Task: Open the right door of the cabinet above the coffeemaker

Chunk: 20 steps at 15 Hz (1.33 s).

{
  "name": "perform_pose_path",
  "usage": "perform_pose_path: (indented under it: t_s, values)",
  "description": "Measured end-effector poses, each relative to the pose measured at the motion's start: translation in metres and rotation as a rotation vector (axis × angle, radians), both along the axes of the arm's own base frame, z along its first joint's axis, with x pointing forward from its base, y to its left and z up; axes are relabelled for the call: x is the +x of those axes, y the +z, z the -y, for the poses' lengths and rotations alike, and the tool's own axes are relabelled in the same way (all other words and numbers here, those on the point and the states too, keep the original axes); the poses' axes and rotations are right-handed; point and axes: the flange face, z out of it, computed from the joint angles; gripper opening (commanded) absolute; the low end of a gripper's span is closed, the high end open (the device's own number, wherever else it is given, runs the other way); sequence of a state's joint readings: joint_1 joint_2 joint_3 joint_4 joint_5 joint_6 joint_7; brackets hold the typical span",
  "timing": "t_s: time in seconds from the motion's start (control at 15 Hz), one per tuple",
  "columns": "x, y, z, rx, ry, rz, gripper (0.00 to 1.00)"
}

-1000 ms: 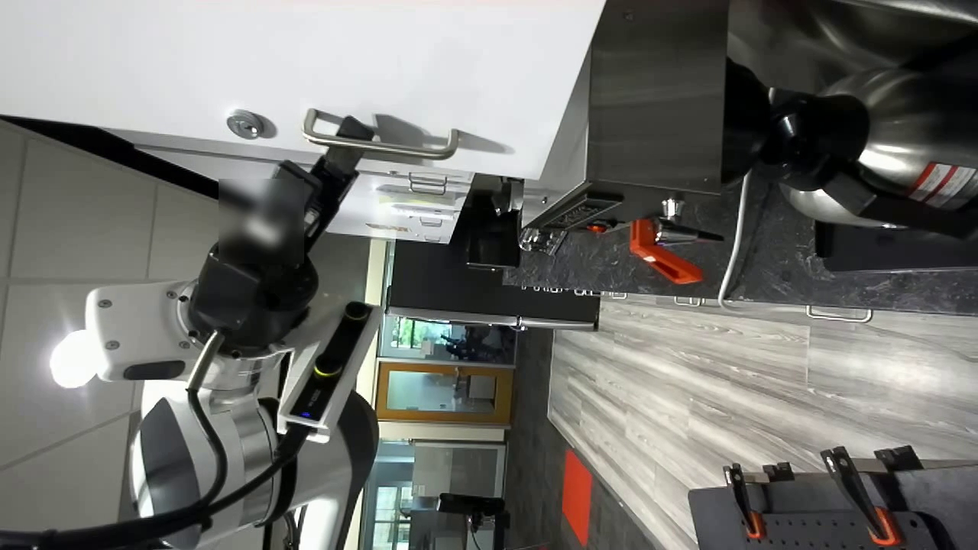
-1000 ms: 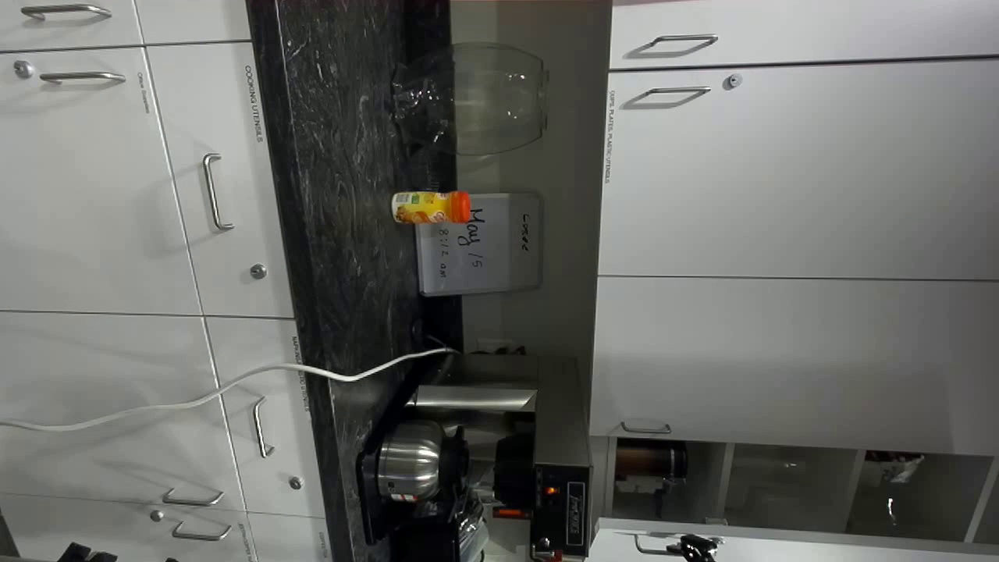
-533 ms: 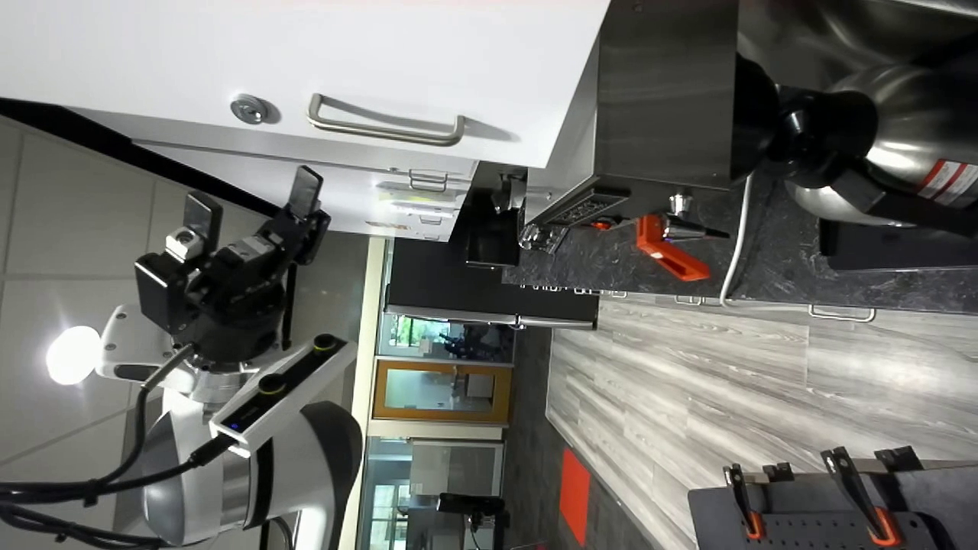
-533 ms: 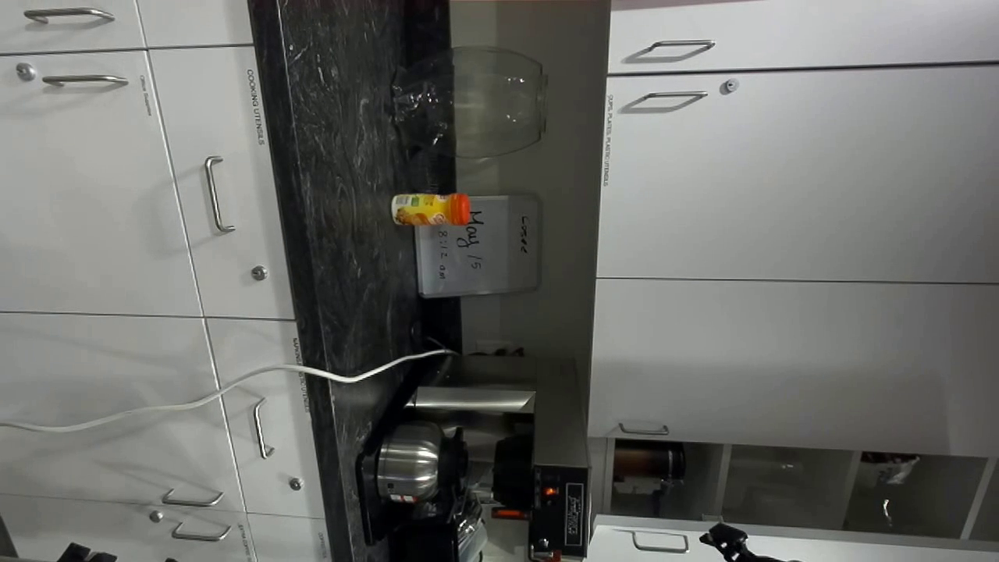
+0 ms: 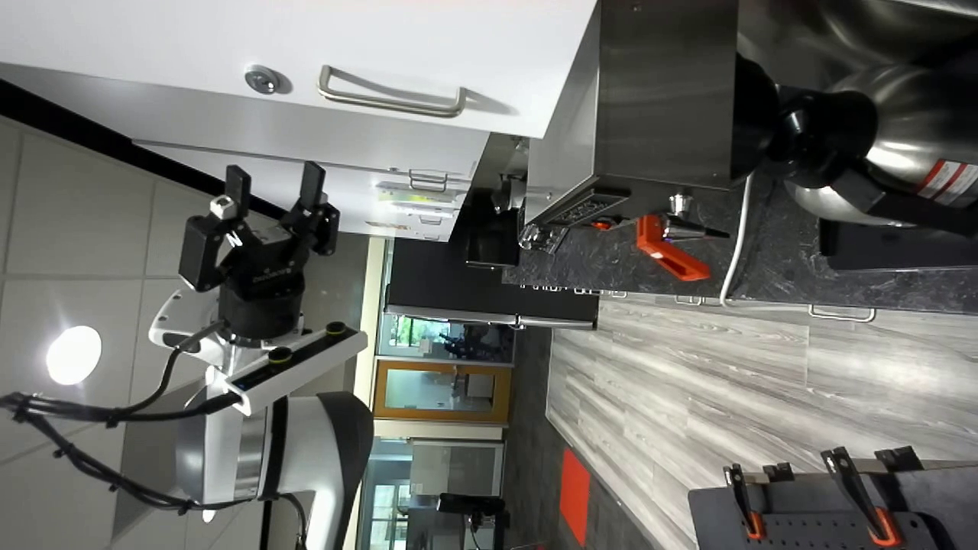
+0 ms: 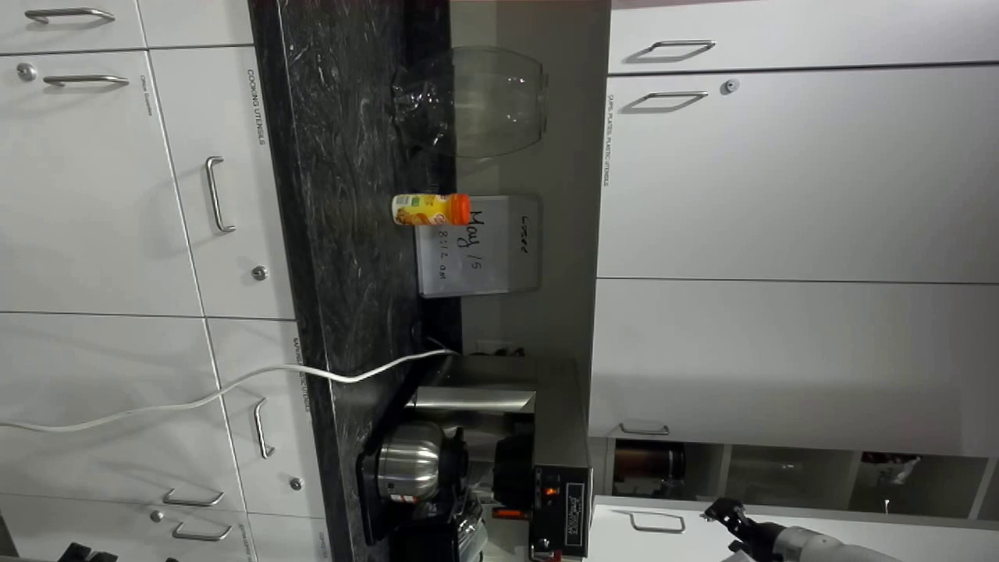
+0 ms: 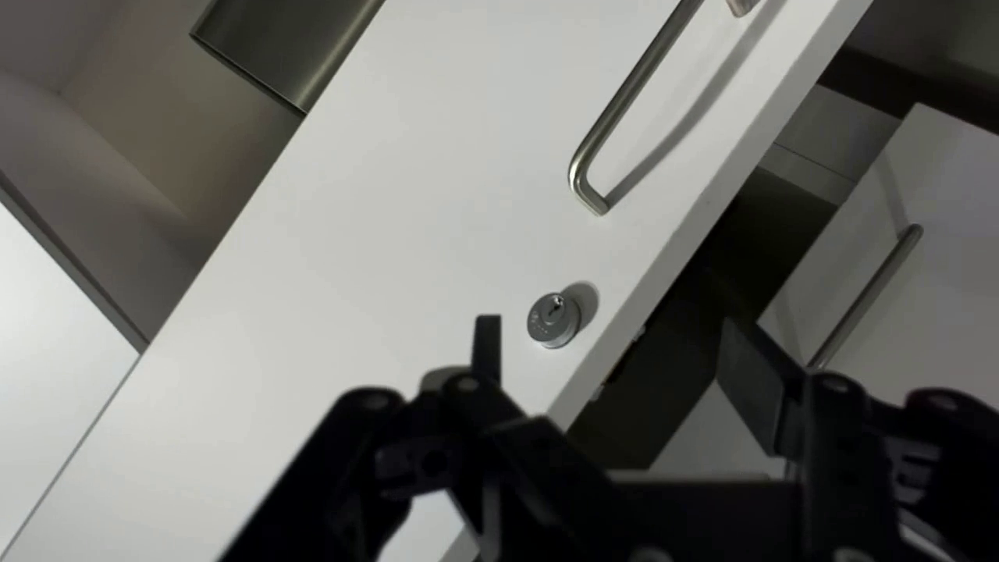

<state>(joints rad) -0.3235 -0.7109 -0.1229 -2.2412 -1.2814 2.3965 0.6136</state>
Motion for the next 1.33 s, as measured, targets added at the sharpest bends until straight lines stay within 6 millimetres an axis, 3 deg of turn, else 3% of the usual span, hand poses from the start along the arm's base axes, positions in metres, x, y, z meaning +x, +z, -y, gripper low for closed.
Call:
perform_pose_path:
  t_s: [0.2, 0.4, 0.53, 0.73, 0.93, 1.33]
  values:
    - [0.030, -0.015, 0.002, -0.065, 0.047, -0.074, 0.19]
    - [0.060, -0.029, 0.022, -0.117, 0.098, -0.132, 0.00]
    - [0.074, -0.034, 0.042, -0.124, 0.128, -0.144, 0.00]
    - [0.094, -0.032, 0.056, -0.114, 0.162, -0.131, 0.00]
    - [0.107, -0.028, 0.060, -0.079, 0.146, -0.113, 0.00]
    - [0.108, -0.014, 0.055, 0.017, 0.057, -0.101, 0.00]
